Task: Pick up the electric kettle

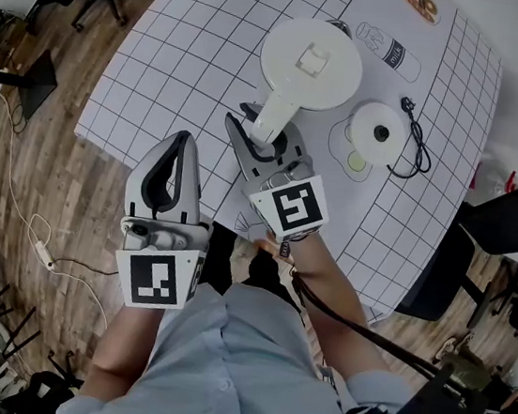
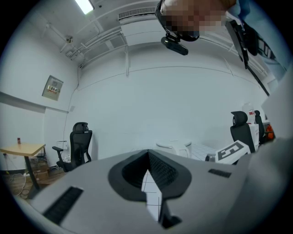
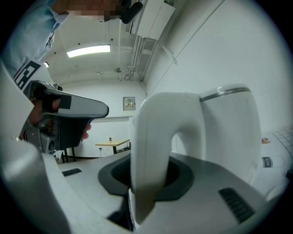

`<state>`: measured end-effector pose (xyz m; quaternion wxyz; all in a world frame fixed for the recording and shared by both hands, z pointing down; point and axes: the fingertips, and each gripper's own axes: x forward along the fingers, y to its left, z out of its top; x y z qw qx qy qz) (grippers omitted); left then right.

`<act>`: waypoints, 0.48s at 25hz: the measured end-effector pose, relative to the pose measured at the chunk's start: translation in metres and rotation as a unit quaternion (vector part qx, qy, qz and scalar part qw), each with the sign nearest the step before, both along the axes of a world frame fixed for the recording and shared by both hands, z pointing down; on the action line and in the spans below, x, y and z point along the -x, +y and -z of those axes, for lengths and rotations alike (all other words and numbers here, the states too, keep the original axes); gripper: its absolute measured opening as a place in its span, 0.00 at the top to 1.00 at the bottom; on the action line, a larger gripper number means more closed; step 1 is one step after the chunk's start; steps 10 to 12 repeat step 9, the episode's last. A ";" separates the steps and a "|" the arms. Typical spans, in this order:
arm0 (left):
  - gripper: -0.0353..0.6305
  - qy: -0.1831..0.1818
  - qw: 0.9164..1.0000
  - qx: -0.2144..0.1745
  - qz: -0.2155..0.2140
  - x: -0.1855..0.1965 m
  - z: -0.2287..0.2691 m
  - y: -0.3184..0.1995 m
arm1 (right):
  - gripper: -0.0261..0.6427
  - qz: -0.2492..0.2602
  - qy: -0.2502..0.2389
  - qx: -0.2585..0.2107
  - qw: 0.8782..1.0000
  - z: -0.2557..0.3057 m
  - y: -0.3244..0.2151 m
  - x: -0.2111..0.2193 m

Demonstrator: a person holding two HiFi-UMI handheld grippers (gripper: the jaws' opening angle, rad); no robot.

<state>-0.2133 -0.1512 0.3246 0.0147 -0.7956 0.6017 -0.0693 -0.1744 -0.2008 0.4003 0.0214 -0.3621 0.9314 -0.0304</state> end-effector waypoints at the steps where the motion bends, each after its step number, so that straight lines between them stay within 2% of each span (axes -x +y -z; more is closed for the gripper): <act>1: 0.95 0.003 1.000 0.004 0.002 0.000 -0.001 0.000 | 0.84 -0.001 0.000 0.007 1.000 -0.002 0.000 0.000; 12: 0.95 0.012 1.000 0.015 0.008 -0.001 -0.003 0.000 | 0.84 0.001 0.001 -0.006 1.000 0.001 0.000 0.001</act>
